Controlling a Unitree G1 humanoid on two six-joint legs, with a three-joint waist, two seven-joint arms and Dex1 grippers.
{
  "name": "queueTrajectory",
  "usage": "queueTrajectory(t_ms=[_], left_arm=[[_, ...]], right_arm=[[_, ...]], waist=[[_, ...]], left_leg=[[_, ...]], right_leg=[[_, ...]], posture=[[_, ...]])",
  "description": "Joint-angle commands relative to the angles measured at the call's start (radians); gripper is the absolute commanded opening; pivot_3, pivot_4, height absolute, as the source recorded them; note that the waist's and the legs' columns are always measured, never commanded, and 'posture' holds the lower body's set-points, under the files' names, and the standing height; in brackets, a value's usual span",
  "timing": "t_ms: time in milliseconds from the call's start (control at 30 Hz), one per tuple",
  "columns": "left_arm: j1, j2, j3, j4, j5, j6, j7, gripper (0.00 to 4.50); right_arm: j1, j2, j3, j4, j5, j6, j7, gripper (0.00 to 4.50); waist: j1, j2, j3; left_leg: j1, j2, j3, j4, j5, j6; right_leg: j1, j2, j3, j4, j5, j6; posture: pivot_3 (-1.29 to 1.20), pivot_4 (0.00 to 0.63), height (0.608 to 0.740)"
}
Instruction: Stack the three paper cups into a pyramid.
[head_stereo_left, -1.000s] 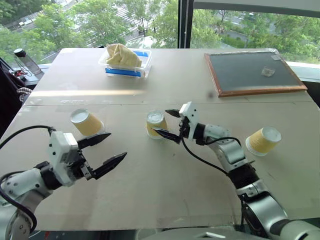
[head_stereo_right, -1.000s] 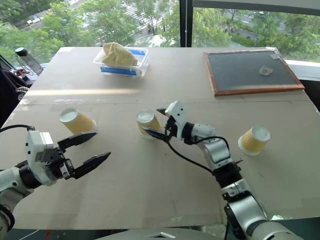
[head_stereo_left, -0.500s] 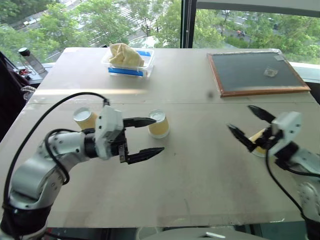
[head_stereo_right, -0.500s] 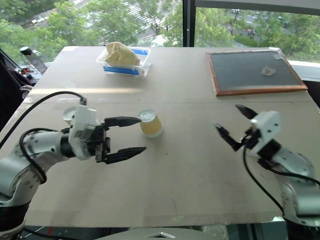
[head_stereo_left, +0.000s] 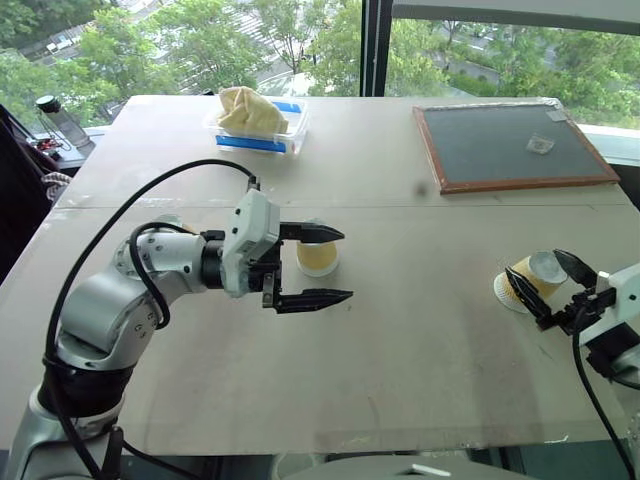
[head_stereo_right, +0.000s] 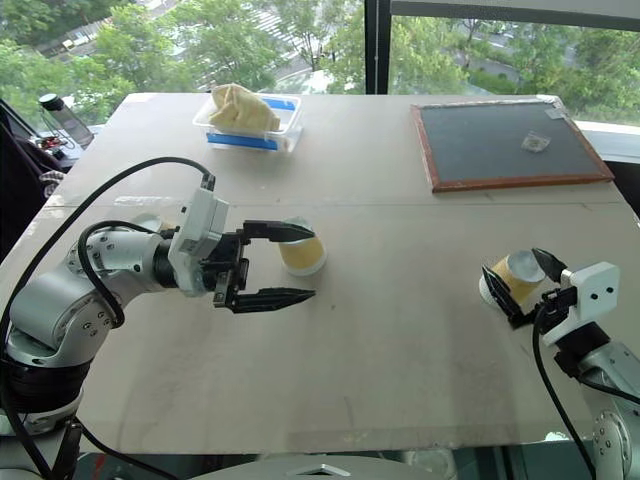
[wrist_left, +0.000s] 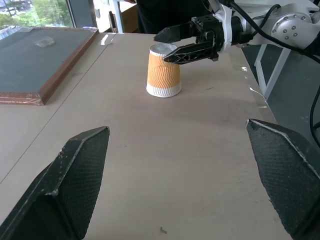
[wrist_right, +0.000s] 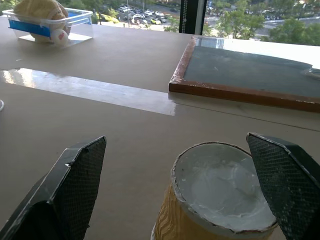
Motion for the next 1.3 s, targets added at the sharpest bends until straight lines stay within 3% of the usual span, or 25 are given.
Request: queueTrajectory(t_ms=[33,200,667,767,867,900,1133,1300], left_arm=[[-0.020,0.003,0.006,-0.012,0.000,-0.001,-0.006,4.50],[-0.013,0.006,0.013,-0.021,0.003,0.000,-0.007,4.50],[-0.015,0.007,0.015,-0.028,0.002,0.002,-0.004,4.50],[-0.016,0.010,0.019,-0.027,0.003,0.003,-0.003,4.50],[-0.014,0.011,0.022,-0.027,0.005,0.003,0.000,4.50],[-0.014,0.010,0.024,-0.026,0.005,0.002,0.003,4.50],[0.045,-0.007,0.079,-0.038,-0.007,0.008,0.074,4.50],[0.245,-0.007,0.189,-0.064,0.027,-0.025,0.131,4.50]], right_arm=[[0.008,0.001,-0.019,0.027,-0.005,-0.041,-0.005,4.44],[0.010,0.003,-0.031,0.048,-0.032,-0.137,-0.005,4.44],[-0.011,0.003,0.000,0.119,-0.033,-0.134,-0.030,4.44],[-0.021,0.002,0.009,0.119,-0.001,-0.103,-0.024,3.69],[-0.015,-0.007,0.017,0.111,0.023,-0.069,-0.017,2.35],[-0.012,-0.011,0.023,0.107,0.026,-0.063,-0.013,2.22],[-0.096,-0.028,0.109,0.064,0.004,-0.021,-0.026,2.22],[-0.238,0.001,0.280,0.035,-0.042,0.057,-0.069,2.22]], waist=[[0.002,0.000,0.000],[0.001,0.000,0.000],[0.001,0.000,0.000],[0.001,0.000,0.000],[0.001,0.000,0.000],[0.001,0.000,0.000],[-0.011,0.000,0.000],[-0.019,0.000,0.000]], left_leg=[[0.000,0.000,0.000,0.000,0.000,0.000],[0.000,0.000,0.000,0.000,0.000,0.000],[0.000,0.000,0.000,0.000,0.000,0.000],[0.000,0.000,0.000,0.000,0.000,0.000],[0.000,0.000,0.000,0.000,0.000,0.000],[0.000,0.000,0.000,0.000,0.000,0.000],[0.002,0.001,0.000,0.000,0.000,0.000],[0.003,0.002,0.000,0.000,0.000,0.000]], right_leg=[[0.000,0.000,0.000,0.000,0.000,0.000],[0.000,0.000,0.000,0.000,0.000,0.000],[0.000,0.000,0.000,0.000,0.000,0.000],[0.000,0.000,0.000,0.000,0.000,0.000],[0.000,0.000,0.000,0.000,0.000,0.000],[0.000,0.000,0.000,0.000,0.000,0.000],[0.000,0.000,0.002,0.001,0.000,0.000],[0.000,0.000,0.003,0.003,0.000,0.000]], posture=[[0.00,0.150,0.740],[0.00,0.150,0.740],[0.00,0.150,0.740],[0.00,0.150,0.740],[0.00,0.150,0.740],[0.00,0.150,0.740],[0.00,0.150,0.740],[0.00,0.150,0.740]])
